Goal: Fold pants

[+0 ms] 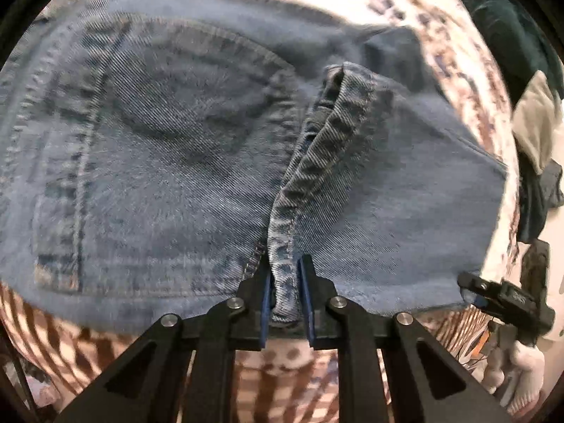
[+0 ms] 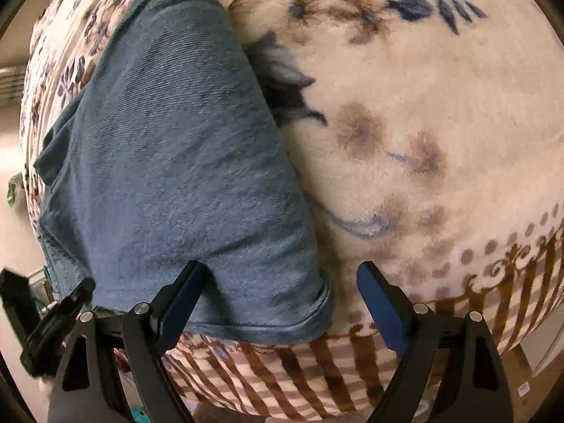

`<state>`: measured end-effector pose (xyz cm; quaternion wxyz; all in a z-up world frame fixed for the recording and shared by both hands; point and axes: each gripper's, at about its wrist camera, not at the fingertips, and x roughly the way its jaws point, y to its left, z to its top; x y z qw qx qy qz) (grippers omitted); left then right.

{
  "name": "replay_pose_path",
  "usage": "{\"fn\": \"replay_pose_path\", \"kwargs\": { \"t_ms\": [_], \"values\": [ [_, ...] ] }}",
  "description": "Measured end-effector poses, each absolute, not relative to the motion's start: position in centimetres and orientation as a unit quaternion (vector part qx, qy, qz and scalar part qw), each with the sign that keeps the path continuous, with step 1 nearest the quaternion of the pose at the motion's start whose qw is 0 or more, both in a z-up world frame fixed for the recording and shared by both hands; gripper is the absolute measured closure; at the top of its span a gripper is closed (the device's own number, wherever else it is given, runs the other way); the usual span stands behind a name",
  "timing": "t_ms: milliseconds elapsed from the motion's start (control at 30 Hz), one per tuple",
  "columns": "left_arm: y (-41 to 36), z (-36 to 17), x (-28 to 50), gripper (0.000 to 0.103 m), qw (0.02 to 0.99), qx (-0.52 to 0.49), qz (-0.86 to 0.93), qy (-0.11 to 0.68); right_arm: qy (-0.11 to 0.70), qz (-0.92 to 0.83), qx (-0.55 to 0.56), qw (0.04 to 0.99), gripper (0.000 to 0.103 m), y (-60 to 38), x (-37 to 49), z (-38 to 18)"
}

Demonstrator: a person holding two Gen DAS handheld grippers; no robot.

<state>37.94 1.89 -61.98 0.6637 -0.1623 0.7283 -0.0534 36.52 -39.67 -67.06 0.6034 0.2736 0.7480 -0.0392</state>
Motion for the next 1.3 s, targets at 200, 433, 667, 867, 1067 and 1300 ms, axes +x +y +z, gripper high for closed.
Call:
{"fn": "replay_pose_path", "kwargs": {
  "t_ms": [200, 433, 667, 867, 1067, 1300],
  "values": [
    [1.7, -58.6, 38.5, 0.082, 0.691, -0.147, -0.038, 0.706, 0.756, -0.049, 0.244, 0.605, 0.013, -38.6, 37.8, -65.7],
    [9.4, -53.6, 36.9, 0.004, 0.756, -0.174, 0.064, 0.627, 0.741, -0.080, 0.124, 0.655, 0.013, -33.7, 40.2, -60.8],
    [20.9, -56.9, 32.5, 0.003, 0.715, -0.424, 0.180, 0.526, 0.736, -0.037, 0.138, 0.662, 0.013, -25.8, 43.8, -59.8],
    [24.2, -62.7, 29.4, 0.015, 0.655, -0.567, 0.221, 0.447, 0.741, -0.029, 0.162, 0.651, 0.013, -20.7, 47.2, -61.4],
    [24.1, -61.7, 33.0, 0.022, 0.721, -0.520, 0.170, 0.426, 0.742, -0.029, 0.123, 0.659, 0.013, -18.3, 49.5, -62.3],
    [25.2, -64.1, 34.6, 0.040, 0.722, -0.519, 0.170, 0.426, 0.746, -0.023, 0.116, 0.656, 0.013, -17.9, 50.1, -62.6]
  ]
}}
